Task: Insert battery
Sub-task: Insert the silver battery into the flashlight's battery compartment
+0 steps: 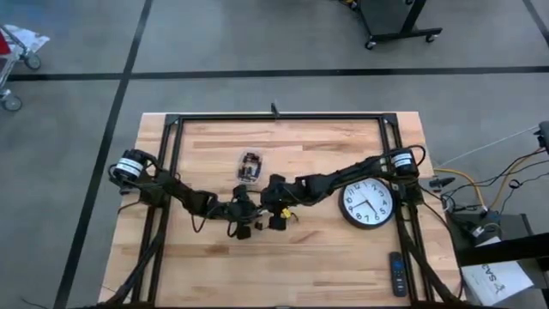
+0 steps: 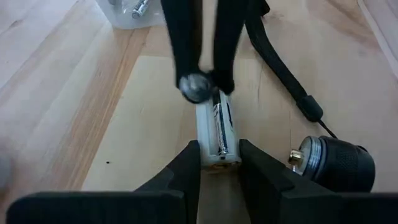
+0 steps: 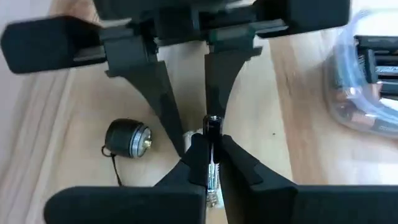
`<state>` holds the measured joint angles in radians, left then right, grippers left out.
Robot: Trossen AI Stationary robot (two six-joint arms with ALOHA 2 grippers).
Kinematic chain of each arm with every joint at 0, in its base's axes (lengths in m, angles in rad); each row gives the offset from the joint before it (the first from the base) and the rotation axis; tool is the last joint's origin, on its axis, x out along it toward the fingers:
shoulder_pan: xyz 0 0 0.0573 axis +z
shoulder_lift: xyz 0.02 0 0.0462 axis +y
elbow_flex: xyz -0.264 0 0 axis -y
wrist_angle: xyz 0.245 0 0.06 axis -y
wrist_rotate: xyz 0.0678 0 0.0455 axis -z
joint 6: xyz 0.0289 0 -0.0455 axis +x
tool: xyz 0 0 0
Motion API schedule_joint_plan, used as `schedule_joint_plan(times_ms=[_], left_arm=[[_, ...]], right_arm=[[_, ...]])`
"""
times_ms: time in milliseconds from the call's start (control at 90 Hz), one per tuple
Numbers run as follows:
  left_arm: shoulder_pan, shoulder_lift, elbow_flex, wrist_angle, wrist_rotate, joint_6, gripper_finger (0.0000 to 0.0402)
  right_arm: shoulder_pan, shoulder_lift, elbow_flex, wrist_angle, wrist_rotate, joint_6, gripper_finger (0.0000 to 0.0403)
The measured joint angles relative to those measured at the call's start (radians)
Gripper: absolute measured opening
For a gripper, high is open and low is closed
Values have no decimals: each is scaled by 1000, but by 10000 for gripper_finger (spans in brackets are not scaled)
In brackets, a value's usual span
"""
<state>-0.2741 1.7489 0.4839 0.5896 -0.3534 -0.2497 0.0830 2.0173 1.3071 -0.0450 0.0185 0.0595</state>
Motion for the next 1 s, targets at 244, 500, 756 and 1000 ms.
schedule_joint_plan(times_ms=[244, 500, 756, 1000], left_arm=[[0, 0, 0, 0, 1, -5, 76], [0, 0, 0, -4, 3, -5, 76], [0, 0, 0, -7, 3, -7, 75], [0, 0, 0, -7, 4, -7, 75]], right_arm=[[0, 18, -1, -7, 6, -34, 0], [0, 38, -4, -5, 8, -56, 0], [0, 44, -3, -41, 7, -58, 3], [0, 32, -5, -57, 10, -51, 1]])
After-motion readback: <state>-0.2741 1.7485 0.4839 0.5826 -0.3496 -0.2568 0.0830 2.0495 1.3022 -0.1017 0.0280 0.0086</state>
